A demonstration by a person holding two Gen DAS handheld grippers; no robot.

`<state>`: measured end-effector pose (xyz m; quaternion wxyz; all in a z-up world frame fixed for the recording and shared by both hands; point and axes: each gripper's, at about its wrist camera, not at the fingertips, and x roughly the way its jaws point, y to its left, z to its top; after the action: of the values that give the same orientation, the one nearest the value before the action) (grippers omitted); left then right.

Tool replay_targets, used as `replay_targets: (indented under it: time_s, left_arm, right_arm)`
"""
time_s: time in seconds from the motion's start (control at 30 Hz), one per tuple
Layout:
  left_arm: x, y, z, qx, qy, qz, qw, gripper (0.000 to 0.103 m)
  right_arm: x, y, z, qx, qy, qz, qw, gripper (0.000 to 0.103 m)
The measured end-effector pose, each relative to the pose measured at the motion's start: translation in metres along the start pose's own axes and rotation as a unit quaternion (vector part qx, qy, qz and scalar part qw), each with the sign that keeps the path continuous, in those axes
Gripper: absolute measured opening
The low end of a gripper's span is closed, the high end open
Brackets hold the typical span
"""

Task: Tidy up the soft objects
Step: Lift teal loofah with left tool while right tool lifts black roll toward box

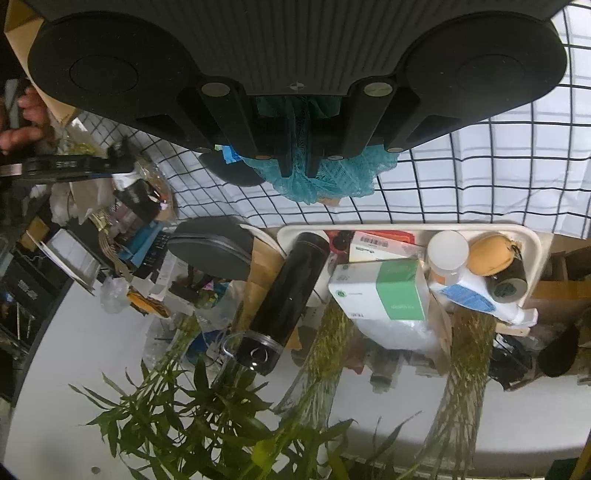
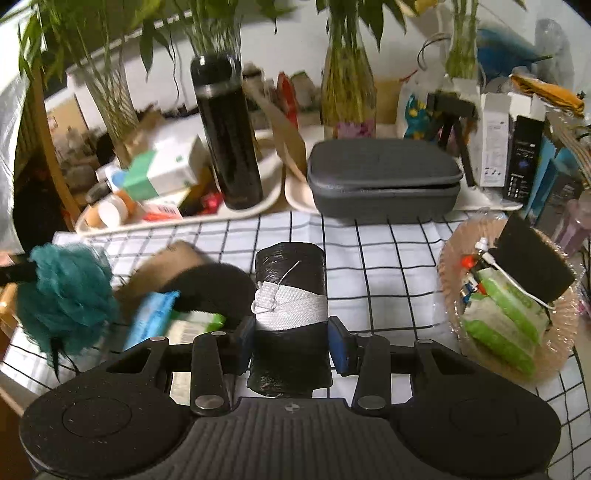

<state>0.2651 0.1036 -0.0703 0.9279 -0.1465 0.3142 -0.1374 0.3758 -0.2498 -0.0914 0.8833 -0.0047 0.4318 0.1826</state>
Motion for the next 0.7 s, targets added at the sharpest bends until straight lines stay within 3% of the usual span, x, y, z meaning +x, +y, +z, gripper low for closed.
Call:
replay_targets:
  time_s: [0.37,0.7]
  left_arm:
    - [-0.034,-0.016,0.009,0.003,-0.036,0.017,0.9992,0.007]
    - [-0.087,-0.055,0.030,0.038,-0.073,0.029,0.9962,0.007]
  right_arm:
    - [-0.067,0.010,-0.017,0.016,-0.062,0.058,0.996,0.044]
    - [-0.103,0.031,-0.029,0.012,-0.095,0.131,0.987,0.044]
